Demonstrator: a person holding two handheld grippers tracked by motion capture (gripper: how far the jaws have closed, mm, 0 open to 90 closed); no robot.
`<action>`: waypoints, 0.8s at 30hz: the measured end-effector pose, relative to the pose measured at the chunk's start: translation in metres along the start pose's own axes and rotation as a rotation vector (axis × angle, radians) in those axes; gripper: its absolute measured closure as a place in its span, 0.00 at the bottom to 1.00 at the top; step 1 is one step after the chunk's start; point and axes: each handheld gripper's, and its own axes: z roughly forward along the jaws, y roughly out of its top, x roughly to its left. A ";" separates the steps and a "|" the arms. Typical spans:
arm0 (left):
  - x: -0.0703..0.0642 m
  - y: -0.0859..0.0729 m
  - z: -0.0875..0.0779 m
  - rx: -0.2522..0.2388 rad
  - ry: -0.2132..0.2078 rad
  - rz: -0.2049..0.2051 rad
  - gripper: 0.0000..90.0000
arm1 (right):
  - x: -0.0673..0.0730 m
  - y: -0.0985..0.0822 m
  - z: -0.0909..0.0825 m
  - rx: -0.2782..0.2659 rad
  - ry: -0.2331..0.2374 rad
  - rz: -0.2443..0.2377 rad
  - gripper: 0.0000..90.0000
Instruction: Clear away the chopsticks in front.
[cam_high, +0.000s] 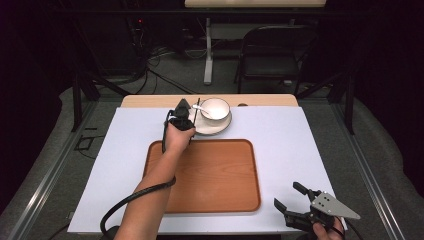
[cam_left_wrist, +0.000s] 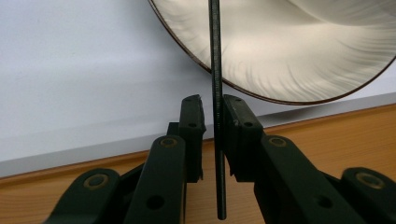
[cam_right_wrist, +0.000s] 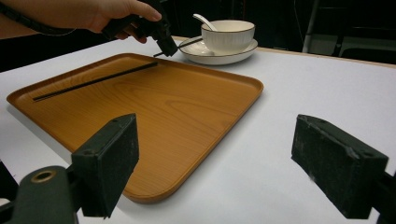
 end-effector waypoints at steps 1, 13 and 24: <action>0.001 0.000 0.000 0.004 -0.002 -0.002 0.89 | 0.000 0.000 0.000 0.000 0.001 -0.001 0.16; 0.022 0.001 -0.007 -0.005 0.011 -0.030 0.96 | 0.000 0.000 -0.001 -0.001 -0.001 0.005 0.16; 0.064 -0.014 -0.043 -0.065 -0.032 -0.046 0.96 | 0.000 0.000 0.000 0.004 -0.001 0.005 0.16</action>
